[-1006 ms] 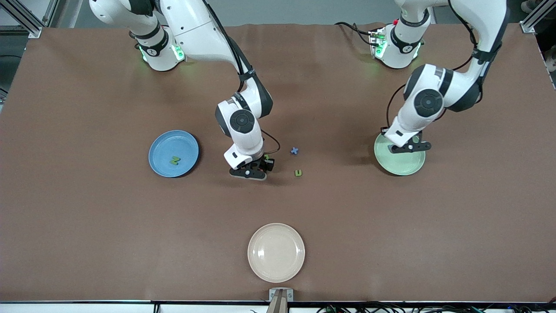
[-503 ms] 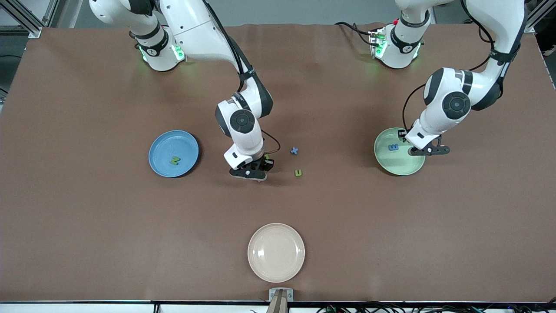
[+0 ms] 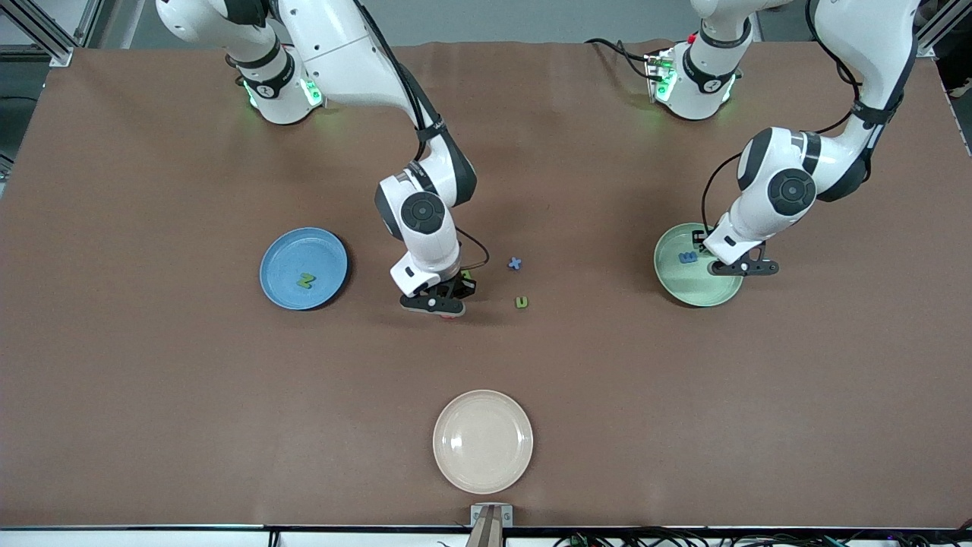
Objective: Sort uppercase to blue plate, lowercase to green plate
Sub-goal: 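Release the a on the green plate while the right gripper lowers to Q, then pinch the Q with the right gripper while the left gripper reaches the n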
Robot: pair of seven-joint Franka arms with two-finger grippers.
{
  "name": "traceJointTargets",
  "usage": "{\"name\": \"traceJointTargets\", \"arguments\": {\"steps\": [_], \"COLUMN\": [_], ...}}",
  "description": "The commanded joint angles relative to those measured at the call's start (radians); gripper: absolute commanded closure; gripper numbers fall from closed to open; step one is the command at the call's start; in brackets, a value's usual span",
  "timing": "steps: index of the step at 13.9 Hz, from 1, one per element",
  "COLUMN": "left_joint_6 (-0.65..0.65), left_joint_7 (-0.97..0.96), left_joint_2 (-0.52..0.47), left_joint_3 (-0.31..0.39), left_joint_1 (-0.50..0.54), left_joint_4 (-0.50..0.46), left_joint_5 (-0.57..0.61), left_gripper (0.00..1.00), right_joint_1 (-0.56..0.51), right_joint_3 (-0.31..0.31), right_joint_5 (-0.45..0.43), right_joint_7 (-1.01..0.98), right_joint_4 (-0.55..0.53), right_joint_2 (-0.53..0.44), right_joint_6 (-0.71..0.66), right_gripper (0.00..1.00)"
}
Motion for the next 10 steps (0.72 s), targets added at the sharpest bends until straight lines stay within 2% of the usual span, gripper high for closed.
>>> {"name": "traceJointTargets", "arguments": {"steps": [1, 2, 5, 7, 10], "left_joint_6": [0.001, 0.001, -0.002, -0.002, -0.002], "left_joint_7": [-0.013, -0.019, -0.172, -0.307, -0.469], "left_joint_2": [-0.029, -0.039, -0.031, 0.007, 0.082], "left_joint_3": [-0.015, -0.048, -0.155, -0.224, -0.239], "left_joint_1": [-0.004, -0.004, -0.004, -0.019, -0.112], "left_joint_4": [0.002, 0.004, 0.05, 0.105, 0.198], "left_joint_5": [0.016, 0.016, 0.016, 0.015, 0.013], "left_gripper": [0.08, 0.03, 0.01, 0.01, 0.01], "right_joint_1": [0.006, 0.007, -0.005, -0.014, -0.036], "right_joint_3": [0.006, 0.006, 0.006, 0.006, 0.006], "right_joint_5": [0.017, 0.014, -0.006, -0.006, -0.006], "right_joint_7": [0.013, 0.01, -0.034, -0.134, -0.254], "right_joint_4": [0.012, 0.012, 0.021, 0.021, 0.021], "right_joint_2": [0.028, 0.028, 0.028, 0.028, 0.028], "right_joint_6": [0.018, 0.019, 0.019, 0.019, 0.021], "right_gripper": [0.15, 0.0, 0.0, 0.0, 0.0]}}
